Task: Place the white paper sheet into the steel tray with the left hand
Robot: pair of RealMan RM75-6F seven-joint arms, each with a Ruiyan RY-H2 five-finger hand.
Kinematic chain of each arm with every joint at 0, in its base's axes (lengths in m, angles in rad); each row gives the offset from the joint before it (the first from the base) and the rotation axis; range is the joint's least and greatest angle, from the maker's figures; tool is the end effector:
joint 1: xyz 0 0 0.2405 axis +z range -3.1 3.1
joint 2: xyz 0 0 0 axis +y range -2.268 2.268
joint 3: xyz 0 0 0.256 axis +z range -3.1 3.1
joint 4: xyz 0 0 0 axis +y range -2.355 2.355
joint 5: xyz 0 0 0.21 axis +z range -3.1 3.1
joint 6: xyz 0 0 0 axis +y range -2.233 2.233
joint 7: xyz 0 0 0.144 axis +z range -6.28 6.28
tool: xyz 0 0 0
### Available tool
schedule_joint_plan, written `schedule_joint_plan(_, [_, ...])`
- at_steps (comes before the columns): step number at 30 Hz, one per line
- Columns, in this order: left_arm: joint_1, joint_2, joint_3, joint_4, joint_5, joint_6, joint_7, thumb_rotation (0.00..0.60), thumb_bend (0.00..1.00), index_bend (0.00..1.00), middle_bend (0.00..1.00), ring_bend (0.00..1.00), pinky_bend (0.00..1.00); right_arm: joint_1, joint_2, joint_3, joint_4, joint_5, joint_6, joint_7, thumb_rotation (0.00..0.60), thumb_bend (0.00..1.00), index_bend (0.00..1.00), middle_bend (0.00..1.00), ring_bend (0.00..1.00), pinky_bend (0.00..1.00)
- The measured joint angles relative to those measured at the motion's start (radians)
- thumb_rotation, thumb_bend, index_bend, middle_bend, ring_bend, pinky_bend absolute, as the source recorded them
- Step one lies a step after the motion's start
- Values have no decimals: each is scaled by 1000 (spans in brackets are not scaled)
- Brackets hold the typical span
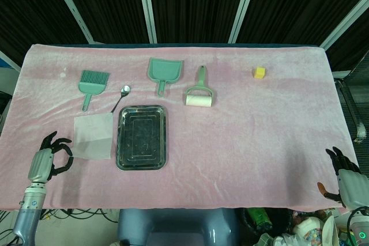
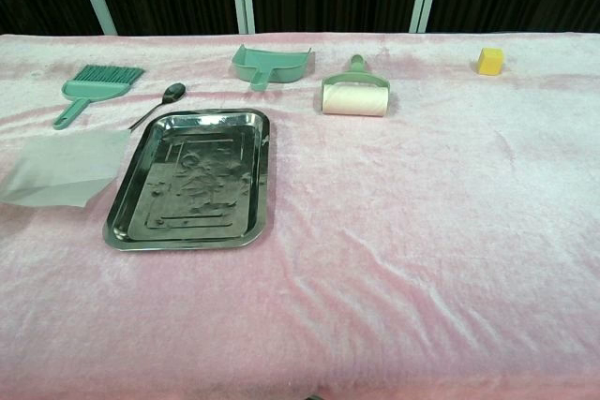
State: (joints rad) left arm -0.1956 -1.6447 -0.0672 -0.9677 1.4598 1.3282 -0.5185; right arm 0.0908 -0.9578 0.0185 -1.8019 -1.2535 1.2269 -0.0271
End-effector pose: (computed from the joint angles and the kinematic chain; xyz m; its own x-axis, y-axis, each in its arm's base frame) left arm -0.3559 0.2250 0.0280 -0.0030 0.0881 0.9961 0.9997 0.0260 0.0007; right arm -0.3301 -0.1642 0.1656 0.3076 -0.2853 0.9077 -0.9012 0.2188 0.3741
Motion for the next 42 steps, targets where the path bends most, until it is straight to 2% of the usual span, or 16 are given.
schedule_joint_plan(7, [-23,-34,-4,-5,24,15,0,600,511,671,317,10,40,3,5,-2,-5,6,-9,-6,600,254,0,7,99,151])
schedule_joint_plan(15, [4,-41,20,-6,56,99,37,600,511,678,334,10,40,5,9,-5,-8,12,-17,-12,600,254,0,7,99,151])
schedule_joint_plan(22, [-1,-43,-6,-14,54,135,41,600,511,678,334,10,40,10,11,-7,-13,18,-26,-20,600,255,0,7,99,151])
schedule_joint_plan(29, [-42,-125,-5,75,104,165,36,600,511,678,335,10,40,11,12,-7,-15,26,-27,-26,600,256,0,7,99,151])
schedule_joint_plan(34, [-57,-198,14,155,141,198,32,600,511,678,335,10,40,13,14,-7,-15,31,-33,-27,600,256,0,7,99,151])
schedule_joint_plan(42, [-51,-254,31,221,159,248,40,600,511,678,336,10,40,15,19,-11,-18,34,-41,-29,600,256,0,7,99,151])
